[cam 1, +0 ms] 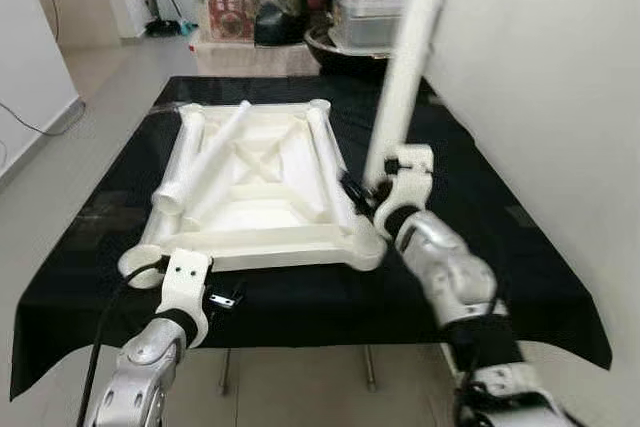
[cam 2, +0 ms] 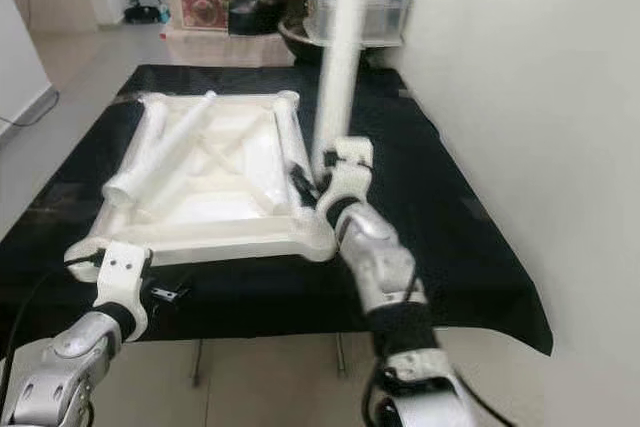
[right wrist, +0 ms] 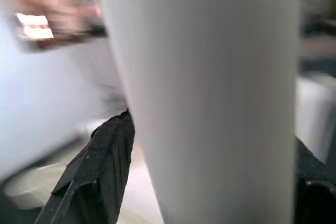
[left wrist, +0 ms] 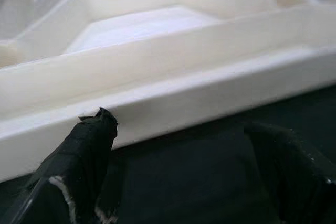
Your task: Building children table
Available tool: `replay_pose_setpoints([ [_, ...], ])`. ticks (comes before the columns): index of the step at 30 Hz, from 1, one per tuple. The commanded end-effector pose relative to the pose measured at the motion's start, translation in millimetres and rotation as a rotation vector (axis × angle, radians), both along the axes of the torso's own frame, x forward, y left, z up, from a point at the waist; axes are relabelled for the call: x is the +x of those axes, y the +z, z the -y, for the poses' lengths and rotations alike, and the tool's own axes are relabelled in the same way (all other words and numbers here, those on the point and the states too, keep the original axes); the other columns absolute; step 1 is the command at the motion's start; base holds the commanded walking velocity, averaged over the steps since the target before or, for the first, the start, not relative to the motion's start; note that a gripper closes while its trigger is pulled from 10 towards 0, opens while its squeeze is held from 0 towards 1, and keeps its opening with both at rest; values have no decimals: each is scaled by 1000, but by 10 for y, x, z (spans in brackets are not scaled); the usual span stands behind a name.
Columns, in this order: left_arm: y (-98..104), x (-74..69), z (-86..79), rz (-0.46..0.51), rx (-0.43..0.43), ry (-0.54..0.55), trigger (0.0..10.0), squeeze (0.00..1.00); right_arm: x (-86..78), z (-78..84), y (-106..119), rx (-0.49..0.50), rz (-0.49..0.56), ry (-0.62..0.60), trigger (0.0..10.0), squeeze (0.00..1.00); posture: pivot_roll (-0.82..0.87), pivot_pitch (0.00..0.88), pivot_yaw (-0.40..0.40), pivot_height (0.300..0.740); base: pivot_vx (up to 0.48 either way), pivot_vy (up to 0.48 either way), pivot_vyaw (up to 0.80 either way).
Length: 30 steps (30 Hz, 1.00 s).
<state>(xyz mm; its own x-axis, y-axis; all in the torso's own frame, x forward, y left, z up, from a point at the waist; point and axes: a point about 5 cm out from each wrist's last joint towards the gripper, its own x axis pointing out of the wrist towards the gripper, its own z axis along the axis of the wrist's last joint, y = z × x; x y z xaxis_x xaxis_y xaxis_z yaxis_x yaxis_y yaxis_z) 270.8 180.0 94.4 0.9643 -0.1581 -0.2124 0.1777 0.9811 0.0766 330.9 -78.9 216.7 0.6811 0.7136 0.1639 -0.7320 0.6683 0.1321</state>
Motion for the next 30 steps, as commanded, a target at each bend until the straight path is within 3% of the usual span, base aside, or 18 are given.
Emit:
replay_pose_setpoints([
  [1, 9, 20, -5, 7, 9, -3, 10000, 0, -234, -231, -34, -35, 22, 264, 10000, 0, 99, 0, -50, 740, 0, 0, 0],
  [5, 20, 40, -12, 11, 11, 0, 10000, 0, -342, -297, -160, -147, 59, 358, 10000, 0, 103, 0, -54, 740, 0, 0, 0],
  [9, 15, 29, -8, 12, 9, 3, 10000, 0, -267, -330, -271, -193, 48, 314, 10000, 0, 112, 0, -59, 740, 0, 0, 0],
  [10, 9, 12, -17, 10, 9, 5, 10000, 0, -169, -315, -312, -216, 31, 238, 6314, 0, 117, 0, -61, 740, 0, 0, 0],
  [11, 9, 12, -17, 10, 9, 5, 10000, 0, -169, -315, -312, -216, 31, 238, 6314, 0, 117, 0, -61, 740, 0, 0, 0],
  [12, -2, -11, -41, 6, 12, 12, 10000, 0, -31, -241, -335, -230, -5, 122, 0, 0, 117, 0, -64, 740, 0, 0, 0],
  [14, -6, -16, -54, 4, 13, 16, 10000, 0, 83, -163, -348, -232, -47, 3, 0, 0, 117, 0, -64, 740, 0, 0, 0],
  [17, -9, -18, -62, 3, 14, 18, 10000, 0, 146, -108, -357, -233, -75, -72, 0, 0, 117, 0, -64, 740, 0, 0, 0],
  [18, -7, -12, -60, 3, 14, 20, 10000, 0, 317, 153, -412, -221, -157, -362, 0, 247, 115, 0, -65, 740, 0, 0, 0],
  [19, -7, -12, -60, 3, 14, 20, 10000, 0, 317, 153, -412, -221, -157, -362, 0, 247, 115, 0, -65, 740, 0, 0, 0],
  [21, -4, -4, -47, 4, 13, 19, 10000, 0, 412, 501, -501, -214, -253, -719, 0, 290, 113, 0, -61, 740, 0, 0, 0],
  [23, -4, -4, -47, 4, 13, 19, 10000, 0, 412, 501, -501, -214, -253, -719, 0, 290, 113, 0, -61, 740, 0, 0, 0],
  [24, -1, -5, -30, 5, 10, 15, 10000, 0, 393, 591, -535, -212, -279, -830, 0, 0, 111, 0, -58, 740, 0, 0, 0],
  [25, -6, -11, -19, 3, 11, 10, 10000, 0, 347, 623, -556, -206, -285, -903, 0, 0, 110, 0, -54, 740, 0, 0, 0],
  [26, -9, -15, -13, 1, 13, 6, 10000, 0, 304, 619, -590, -211, -302, -943, 6902, 0, 109, 0, -51, 740, 0, 0, 0],
  [28, -9, -15, -13, 1, 13, 6, 10000, 0, 304, 619, -590, -211, -302, -943, 6902, 0, 109, 0, -51, 740, 0, 0, 0],
  [29, -12, -17, -12, 0, 14, 4, 10000, 0, 280, 602, -618, -208, -313, -968, 10000, 0, 109, 0, -51, 740, 0, 0, 0],
  [30, -12, -13, -16, -1, 16, 3, 10000, 0, 274, 553, -652, -214, -329, -968, 10000, 0, 108, 0, -48, 740, 0, 0, 0],
])
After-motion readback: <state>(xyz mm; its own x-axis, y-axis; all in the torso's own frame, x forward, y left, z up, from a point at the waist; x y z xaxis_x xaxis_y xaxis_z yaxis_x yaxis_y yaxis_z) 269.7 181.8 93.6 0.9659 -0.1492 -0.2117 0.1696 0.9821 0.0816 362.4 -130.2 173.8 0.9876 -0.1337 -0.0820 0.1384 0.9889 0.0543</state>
